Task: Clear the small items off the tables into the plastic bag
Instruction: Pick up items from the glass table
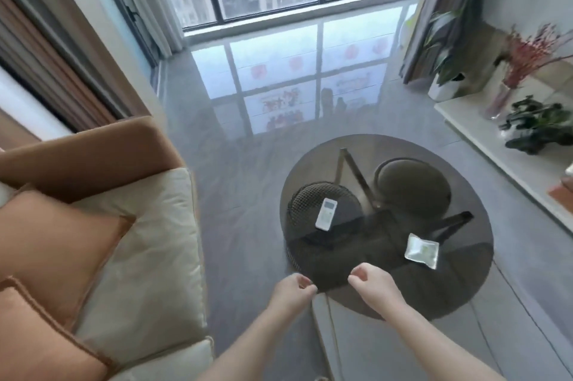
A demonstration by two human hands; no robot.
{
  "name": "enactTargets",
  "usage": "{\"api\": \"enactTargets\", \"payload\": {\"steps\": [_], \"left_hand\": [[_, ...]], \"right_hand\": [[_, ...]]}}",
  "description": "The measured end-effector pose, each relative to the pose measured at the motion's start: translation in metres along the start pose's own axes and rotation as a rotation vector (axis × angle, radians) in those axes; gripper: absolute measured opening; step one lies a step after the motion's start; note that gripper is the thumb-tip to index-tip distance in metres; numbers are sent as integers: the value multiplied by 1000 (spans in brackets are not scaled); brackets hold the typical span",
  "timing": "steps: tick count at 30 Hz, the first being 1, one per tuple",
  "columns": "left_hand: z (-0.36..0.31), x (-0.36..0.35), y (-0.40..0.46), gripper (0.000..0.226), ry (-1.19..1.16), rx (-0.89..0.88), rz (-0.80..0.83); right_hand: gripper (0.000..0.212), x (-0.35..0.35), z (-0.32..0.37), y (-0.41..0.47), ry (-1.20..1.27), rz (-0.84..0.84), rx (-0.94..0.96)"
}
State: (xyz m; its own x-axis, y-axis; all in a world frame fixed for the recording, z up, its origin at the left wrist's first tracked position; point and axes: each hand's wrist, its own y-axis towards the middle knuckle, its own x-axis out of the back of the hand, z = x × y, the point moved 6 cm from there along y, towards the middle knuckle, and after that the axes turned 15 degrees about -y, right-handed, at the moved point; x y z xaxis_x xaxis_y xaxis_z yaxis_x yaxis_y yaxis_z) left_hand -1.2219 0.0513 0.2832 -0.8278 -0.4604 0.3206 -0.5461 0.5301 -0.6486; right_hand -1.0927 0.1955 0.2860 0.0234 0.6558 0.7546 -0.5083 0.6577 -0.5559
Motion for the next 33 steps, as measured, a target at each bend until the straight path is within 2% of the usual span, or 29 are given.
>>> {"api": "enactTargets", "payload": {"steps": [4,8,15,20,28,33], "left_hand": [[-33,-37,38,23,76,-14,77],[-58,-67,82,11,111,-10,139],[-69,-94,179,20,204,10,148],[-61,-98,266,41,250,24,32],[-24,-114,373,72,318,136,-303],[5,-129,401,87,353,179,-367]], "right_hand": [[19,23,-44,24,97,-48,-128],[18,27,-82,48,179,-57,-245],[16,14,-136,109,281,-84,-422],[17,-16,-166,165,330,-90,-484],[18,-71,-206,240,354,-96,-529],[20,-88,-226,259,386,-110,-588]]}}
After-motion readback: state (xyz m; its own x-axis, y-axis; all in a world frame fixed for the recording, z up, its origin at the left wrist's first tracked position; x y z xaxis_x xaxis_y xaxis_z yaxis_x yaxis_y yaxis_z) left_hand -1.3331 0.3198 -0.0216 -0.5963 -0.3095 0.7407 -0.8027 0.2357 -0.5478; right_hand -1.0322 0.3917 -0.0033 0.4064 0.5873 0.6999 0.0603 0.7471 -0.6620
